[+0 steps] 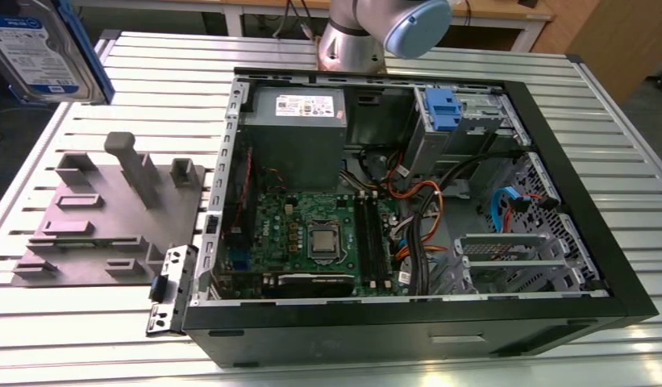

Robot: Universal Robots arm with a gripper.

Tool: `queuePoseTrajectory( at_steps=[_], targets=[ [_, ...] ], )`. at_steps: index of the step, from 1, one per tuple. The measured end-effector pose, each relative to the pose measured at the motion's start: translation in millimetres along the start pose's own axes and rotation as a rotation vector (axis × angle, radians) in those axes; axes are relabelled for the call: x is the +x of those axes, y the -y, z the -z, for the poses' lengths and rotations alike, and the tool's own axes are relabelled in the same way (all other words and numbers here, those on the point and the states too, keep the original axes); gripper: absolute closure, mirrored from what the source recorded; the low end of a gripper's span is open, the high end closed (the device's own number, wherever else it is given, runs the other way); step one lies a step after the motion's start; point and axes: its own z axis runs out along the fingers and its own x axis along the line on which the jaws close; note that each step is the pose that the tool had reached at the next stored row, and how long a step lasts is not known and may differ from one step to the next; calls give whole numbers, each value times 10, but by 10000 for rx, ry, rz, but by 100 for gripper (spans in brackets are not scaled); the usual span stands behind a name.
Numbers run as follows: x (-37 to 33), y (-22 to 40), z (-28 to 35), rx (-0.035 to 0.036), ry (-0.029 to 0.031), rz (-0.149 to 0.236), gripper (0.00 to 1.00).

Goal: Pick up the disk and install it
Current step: 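Pick up the disk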

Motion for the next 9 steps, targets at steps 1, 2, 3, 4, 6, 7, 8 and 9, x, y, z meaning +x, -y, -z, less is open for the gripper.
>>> queuePoseTrajectory(
  at_steps=[1,2,3,4,6,7,8,9],
  targets=[
    [-1,0,4,0,0,0,65],
    [-2,-1,8,0,0,0,65],
    [-4,-1,12,0,1,0,65],
    [-5,-1,16,-1,0,0,65],
    [-8,-1,23,0,1,0,65],
    [-9,-1,27,-1,1,0,65],
    [-11,-2,30,-1,1,0,65],
    [-13,-2,34,-1,1,0,65]
  ],
)
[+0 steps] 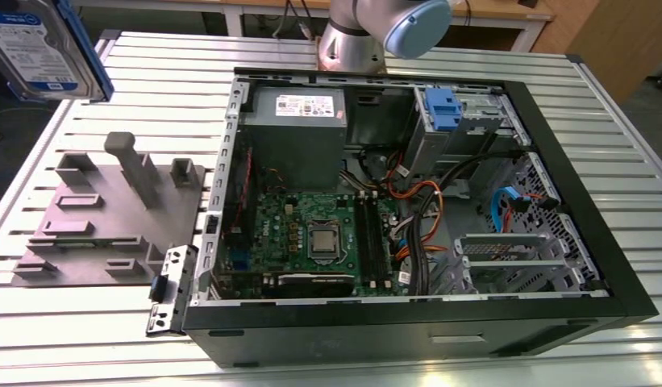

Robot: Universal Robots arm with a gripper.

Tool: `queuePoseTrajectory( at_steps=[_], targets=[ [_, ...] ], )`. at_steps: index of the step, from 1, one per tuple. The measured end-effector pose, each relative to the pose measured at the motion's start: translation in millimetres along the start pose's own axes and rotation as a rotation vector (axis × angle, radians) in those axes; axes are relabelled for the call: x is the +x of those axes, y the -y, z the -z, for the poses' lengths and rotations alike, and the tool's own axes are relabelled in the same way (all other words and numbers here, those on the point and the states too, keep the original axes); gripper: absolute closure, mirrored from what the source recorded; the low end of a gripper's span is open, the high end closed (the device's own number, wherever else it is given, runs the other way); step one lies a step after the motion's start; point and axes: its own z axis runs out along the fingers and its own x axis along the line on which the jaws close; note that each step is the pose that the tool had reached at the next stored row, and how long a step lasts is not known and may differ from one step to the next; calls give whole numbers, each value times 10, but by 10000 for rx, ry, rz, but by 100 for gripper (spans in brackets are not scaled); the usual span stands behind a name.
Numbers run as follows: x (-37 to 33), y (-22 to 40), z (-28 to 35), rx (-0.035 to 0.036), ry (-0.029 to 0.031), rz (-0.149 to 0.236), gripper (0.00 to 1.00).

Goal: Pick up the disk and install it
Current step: 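Pick up the disk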

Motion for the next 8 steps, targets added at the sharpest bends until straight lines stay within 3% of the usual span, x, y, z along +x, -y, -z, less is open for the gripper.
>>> queuePoseTrajectory(
  at_steps=[8],
  targets=[
    [-14,-2,27,0,0,0,65]
  ],
)
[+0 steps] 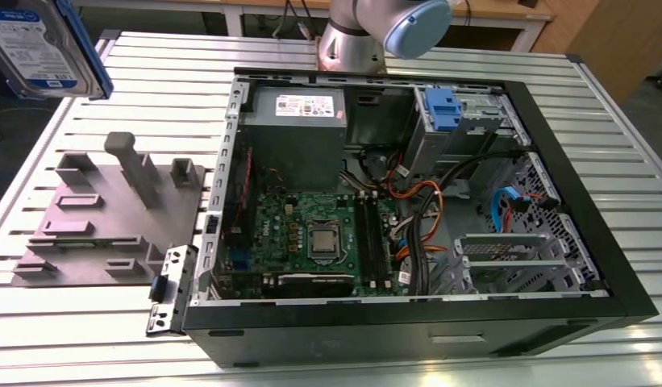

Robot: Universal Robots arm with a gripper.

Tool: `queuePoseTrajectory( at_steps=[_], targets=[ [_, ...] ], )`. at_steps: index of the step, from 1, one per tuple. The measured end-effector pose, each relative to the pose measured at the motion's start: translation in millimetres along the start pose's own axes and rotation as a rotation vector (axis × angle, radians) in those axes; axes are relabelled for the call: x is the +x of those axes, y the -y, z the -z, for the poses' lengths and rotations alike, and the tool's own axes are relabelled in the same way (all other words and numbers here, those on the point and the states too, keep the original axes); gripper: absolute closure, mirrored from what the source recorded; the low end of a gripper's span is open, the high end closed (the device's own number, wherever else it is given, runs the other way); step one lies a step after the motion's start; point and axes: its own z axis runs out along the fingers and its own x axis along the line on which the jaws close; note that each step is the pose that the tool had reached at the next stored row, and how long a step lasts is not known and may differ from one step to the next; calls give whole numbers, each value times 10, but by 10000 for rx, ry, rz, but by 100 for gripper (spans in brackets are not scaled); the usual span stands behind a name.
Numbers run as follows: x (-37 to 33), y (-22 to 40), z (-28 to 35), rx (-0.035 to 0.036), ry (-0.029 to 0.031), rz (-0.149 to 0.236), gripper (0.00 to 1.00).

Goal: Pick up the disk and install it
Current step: 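Pick up the disk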

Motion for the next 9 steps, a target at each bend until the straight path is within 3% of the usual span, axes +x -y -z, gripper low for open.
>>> queuePoseTrajectory(
  at_steps=[9],
  targets=[
    [-11,-2,32,0,1,0,65]
  ],
)
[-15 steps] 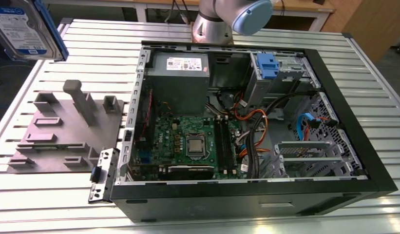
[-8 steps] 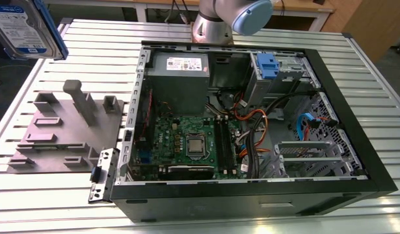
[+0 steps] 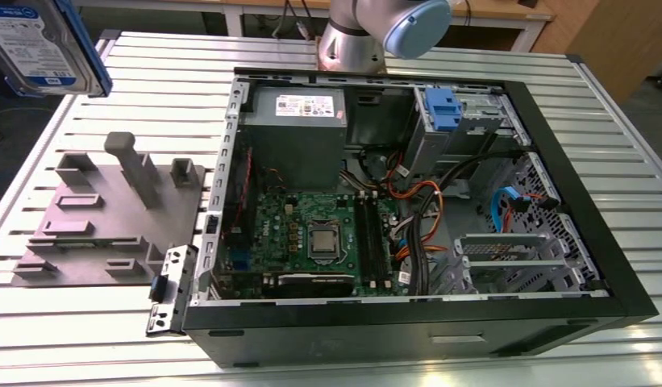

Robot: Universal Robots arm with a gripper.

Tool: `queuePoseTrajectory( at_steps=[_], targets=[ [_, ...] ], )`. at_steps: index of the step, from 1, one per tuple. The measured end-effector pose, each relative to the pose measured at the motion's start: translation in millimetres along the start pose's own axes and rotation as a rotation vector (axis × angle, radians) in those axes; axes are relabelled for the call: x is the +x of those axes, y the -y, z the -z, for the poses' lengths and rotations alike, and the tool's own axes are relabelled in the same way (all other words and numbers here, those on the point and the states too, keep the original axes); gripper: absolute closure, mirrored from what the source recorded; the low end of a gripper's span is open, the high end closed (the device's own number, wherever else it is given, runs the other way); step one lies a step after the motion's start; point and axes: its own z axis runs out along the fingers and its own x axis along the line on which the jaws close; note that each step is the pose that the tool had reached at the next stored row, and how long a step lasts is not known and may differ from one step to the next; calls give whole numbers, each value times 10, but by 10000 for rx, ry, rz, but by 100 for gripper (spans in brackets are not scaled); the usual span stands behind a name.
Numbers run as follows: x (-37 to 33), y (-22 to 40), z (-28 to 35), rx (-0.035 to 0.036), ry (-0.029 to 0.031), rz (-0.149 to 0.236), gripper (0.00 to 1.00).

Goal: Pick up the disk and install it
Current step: 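Pick up the disk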

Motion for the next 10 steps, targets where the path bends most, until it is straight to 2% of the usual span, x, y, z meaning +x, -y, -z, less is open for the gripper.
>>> queuePoseTrajectory(
  at_steps=[10],
  targets=[
    [-18,-1,21,0,0,0,65]
  ],
)
